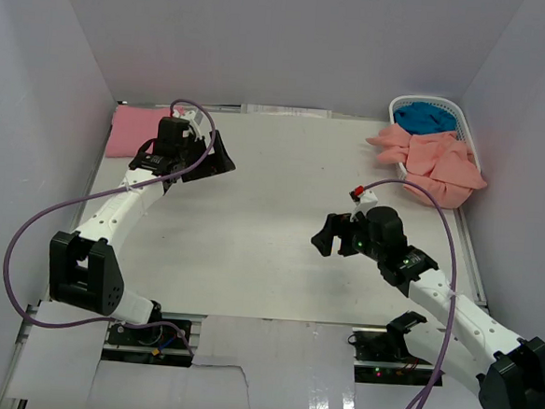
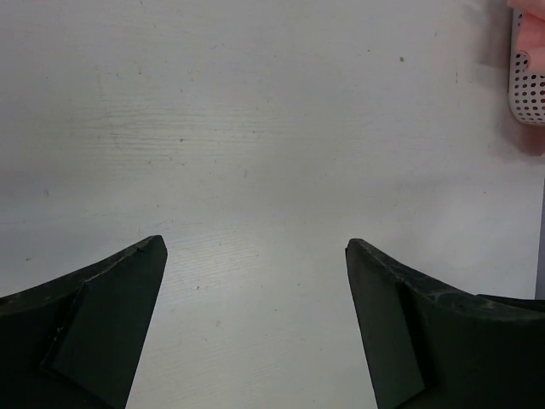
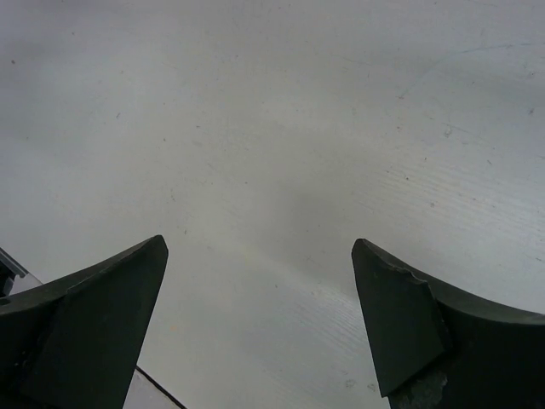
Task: Fold and stack the t-shirts
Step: Grab crumpled tshirt from bin with the right arm
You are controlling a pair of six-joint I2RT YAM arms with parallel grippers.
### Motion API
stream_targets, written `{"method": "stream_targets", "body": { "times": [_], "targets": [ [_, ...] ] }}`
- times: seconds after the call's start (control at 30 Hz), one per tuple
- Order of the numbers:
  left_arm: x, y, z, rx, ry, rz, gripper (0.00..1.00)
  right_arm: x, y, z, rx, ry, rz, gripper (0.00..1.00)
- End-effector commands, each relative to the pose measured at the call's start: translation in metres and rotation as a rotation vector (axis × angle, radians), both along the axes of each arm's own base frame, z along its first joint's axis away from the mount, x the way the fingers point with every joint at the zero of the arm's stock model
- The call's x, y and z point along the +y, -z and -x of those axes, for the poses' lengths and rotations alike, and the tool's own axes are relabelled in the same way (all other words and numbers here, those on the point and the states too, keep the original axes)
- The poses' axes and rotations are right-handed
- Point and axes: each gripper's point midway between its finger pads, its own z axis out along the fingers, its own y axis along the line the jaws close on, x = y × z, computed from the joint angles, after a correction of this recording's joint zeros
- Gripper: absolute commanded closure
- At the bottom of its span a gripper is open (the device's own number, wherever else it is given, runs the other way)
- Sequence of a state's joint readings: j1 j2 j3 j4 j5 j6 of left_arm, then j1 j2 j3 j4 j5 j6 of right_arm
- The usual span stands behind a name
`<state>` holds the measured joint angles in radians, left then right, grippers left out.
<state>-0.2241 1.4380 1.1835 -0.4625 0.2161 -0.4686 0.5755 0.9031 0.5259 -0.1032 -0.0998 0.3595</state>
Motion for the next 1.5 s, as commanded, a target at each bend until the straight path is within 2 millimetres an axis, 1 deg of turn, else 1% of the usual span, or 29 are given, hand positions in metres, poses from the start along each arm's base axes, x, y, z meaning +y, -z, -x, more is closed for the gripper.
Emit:
{"method": "stream_targets", "body": {
  "times": [0.0, 0.07, 0.27, 0.33, 0.4, 0.43, 0.47, 0.5, 0.53, 0.57, 0.6, 0.63, 0.67, 0.7, 0.73, 0.77, 0.8, 0.83, 0.87, 0.9, 0.93, 0.97, 1.0, 1.03, 1.07, 1.13, 1.3, 1.47],
  "targets": [
    [-0.002, -0.011, 0.0, -0.036, 0.011, 0.023, 0.02, 0.001, -0.014, -0.007, -0.039, 0.022, -0.018, 0.05],
    [-0.002, -0.012, 0.0, -0.037, 0.015, 0.027, 0.02, 0.0, -0.018, -0.009, -0.053, 0.036, -0.025, 0.05],
    [-0.002, -0.016, 0.001, -0.05, 0.019, 0.029, 0.02, -0.008, -0.018, -0.013, -0.061, 0.08, 0.004, 0.05],
    [-0.001, -0.016, 0.001, -0.055, 0.016, 0.027, 0.02, -0.018, -0.015, -0.017, -0.057, 0.122, 0.048, 0.05],
    [-0.001, -0.017, 0.001, -0.058, 0.014, 0.028, 0.02, -0.026, -0.017, -0.025, -0.068, 0.176, 0.078, 0.04],
    [0.0, -0.017, 0.001, -0.059, 0.014, 0.026, 0.02, -0.042, -0.026, -0.035, -0.08, 0.264, 0.138, 0.04],
    [0.0, -0.017, 0.001, -0.057, 0.012, 0.027, 0.02, -0.056, -0.022, -0.044, -0.064, 0.323, 0.215, 0.05],
    [0.0, -0.017, 0.001, -0.057, 0.012, 0.026, 0.02, -0.083, -0.028, -0.057, -0.084, 0.455, 0.315, 0.05],
    [0.001, -0.017, 0.001, -0.057, 0.011, 0.026, 0.02, -0.103, -0.029, -0.061, -0.055, 0.521, 0.4, 0.05],
    [0.001, -0.016, 0.001, -0.055, 0.01, 0.026, 0.02, -0.11, -0.044, -0.08, -0.069, 0.555, 0.458, 0.05],
    [0.0, -0.016, 0.001, -0.053, 0.013, 0.027, 0.02, -0.118, -0.049, -0.089, -0.063, 0.576, 0.489, 0.05],
    [0.001, -0.015, 0.001, -0.052, 0.011, 0.027, 0.02, -0.133, -0.054, -0.101, -0.047, 0.621, 0.503, 0.06],
    [0.0, -0.016, 0.0, -0.053, 0.012, 0.028, 0.02, -0.135, -0.061, -0.117, -0.035, 0.632, 0.517, 0.06],
    [0.001, -0.016, 0.0, -0.053, 0.011, 0.028, 0.02, -0.14, -0.063, -0.127, -0.031, 0.641, 0.542, 0.06],
    [0.001, -0.016, 0.001, -0.055, 0.012, 0.026, 0.02, -0.157, -0.068, -0.135, -0.029, 0.709, 0.584, 0.05],
    [0.001, -0.017, 0.001, -0.058, 0.011, 0.027, 0.02, -0.162, -0.07, -0.149, -0.006, 0.738, 0.637, 0.03],
    [0.002, -0.018, 0.001, -0.062, 0.008, 0.026, 0.02, -0.175, -0.073, -0.155, -0.009, 0.797, 0.707, 0.02],
    [0.002, -0.02, 0.001, -0.067, 0.006, 0.027, 0.02, -0.182, -0.06, -0.165, 0.034, 0.814, 0.768, 0.0],
    [0.002, -0.021, 0.002, -0.069, 0.007, 0.028, 0.02, -0.187, -0.059, -0.167, 0.059, 0.828, 0.805, 0.06],
    [0.002, -0.021, 0.002, -0.069, 0.008, 0.027, 0.02, -0.189, -0.072, -0.183, 0.041, 0.853, 0.788, 0.08],
    [0.002, -0.022, 0.002, -0.072, 0.008, 0.028, 0.02, -0.197, -0.06, -0.192, 0.08, 0.856, 0.815, 0.12],
    [0.002, -0.023, 0.002, -0.074, 0.008, 0.028, 0.02, -0.199, -0.059, -0.198, 0.095, 0.85, 0.818, 0.21],
    [0.003, -0.023, 0.002, -0.074, 0.008, 0.027, 0.02, -0.196, -0.066, -0.21, 0.091, 0.836, 0.782, 0.24],
    [0.003, -0.024, 0.002, -0.079, 0.006, 0.027, 0.02, -0.203, -0.055, -0.216, 0.129, 0.835, 0.802, 0.26],
    [0.003, -0.024, 0.002, -0.079, 0.008, 0.028, 0.02, -0.206, -0.052, -0.215, 0.155, 0.833, 0.819, 0.33],
    [0.003, -0.025, 0.003, -0.079, 0.01, 0.028, 0.02, -0.212, -0.051, -0.223, 0.159, 0.857, 0.853, 0.35],
    [0.002, -0.027, 0.004, -0.085, 0.012, 0.031, 0.02, -0.225, -0.047, -0.229, 0.174, 0.888, 0.88, 0.34],
    [0.002, -0.028, 0.004, -0.087, 0.017, 0.033, 0.02, -0.23, -0.039, -0.235, 0.191, 0.88, 0.892, 0.35]
  ]
}}
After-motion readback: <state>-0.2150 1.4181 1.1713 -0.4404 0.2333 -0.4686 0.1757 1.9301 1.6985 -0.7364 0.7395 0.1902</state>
